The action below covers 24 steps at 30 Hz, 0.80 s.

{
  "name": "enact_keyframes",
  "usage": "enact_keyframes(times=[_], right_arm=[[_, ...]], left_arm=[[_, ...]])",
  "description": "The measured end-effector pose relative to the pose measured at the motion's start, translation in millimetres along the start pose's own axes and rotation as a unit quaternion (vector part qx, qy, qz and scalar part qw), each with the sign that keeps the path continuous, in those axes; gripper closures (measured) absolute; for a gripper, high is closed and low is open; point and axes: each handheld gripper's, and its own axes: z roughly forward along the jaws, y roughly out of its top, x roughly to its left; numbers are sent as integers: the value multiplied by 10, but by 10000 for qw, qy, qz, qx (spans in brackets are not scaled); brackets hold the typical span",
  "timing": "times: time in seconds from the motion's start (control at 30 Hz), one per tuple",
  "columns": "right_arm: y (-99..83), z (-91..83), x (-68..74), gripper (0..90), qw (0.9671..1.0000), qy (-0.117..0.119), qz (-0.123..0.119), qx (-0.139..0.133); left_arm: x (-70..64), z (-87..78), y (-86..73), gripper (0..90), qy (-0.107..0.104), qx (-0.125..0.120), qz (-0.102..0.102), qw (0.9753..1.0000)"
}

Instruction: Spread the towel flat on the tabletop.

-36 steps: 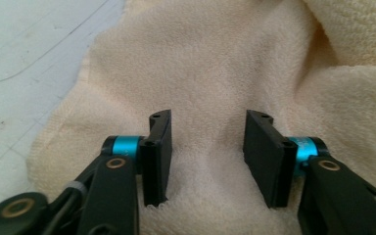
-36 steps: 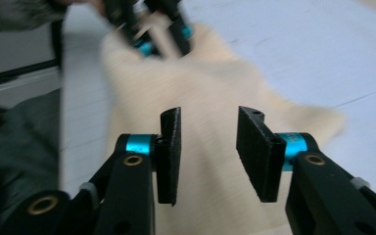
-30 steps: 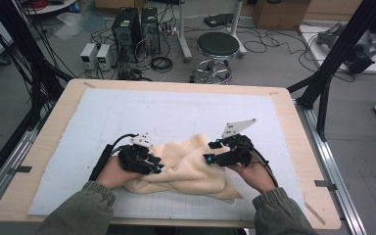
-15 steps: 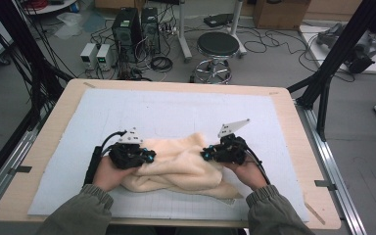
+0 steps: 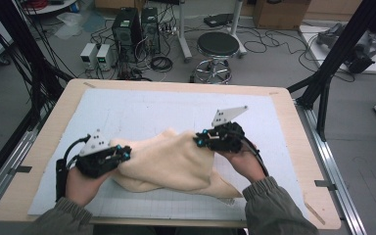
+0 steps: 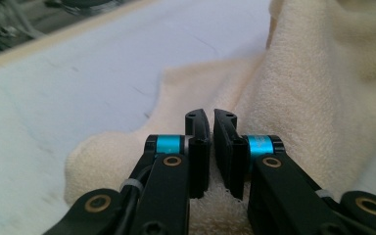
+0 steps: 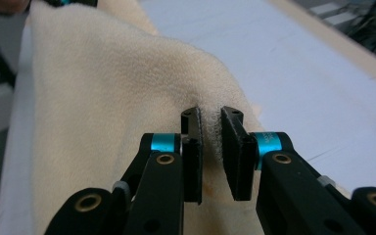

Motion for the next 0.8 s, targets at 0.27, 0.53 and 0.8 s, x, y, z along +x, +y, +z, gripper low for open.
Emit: enact_keyframes(times=[0.27,0.53,0.8], right_arm=[[-452,-2,404,804,9981,373,-121,476],[-679,-182,558,711,9981,530,-7,330],[-593,-442,456,615,9996,196,127,-177]], left_arm=[[-404,-62,-496,840,-767,616,26,9952],[-413,-150,-335,708,-1135,414,127,9926],[-140,-3,50,555,-1146,73,578,9917]])
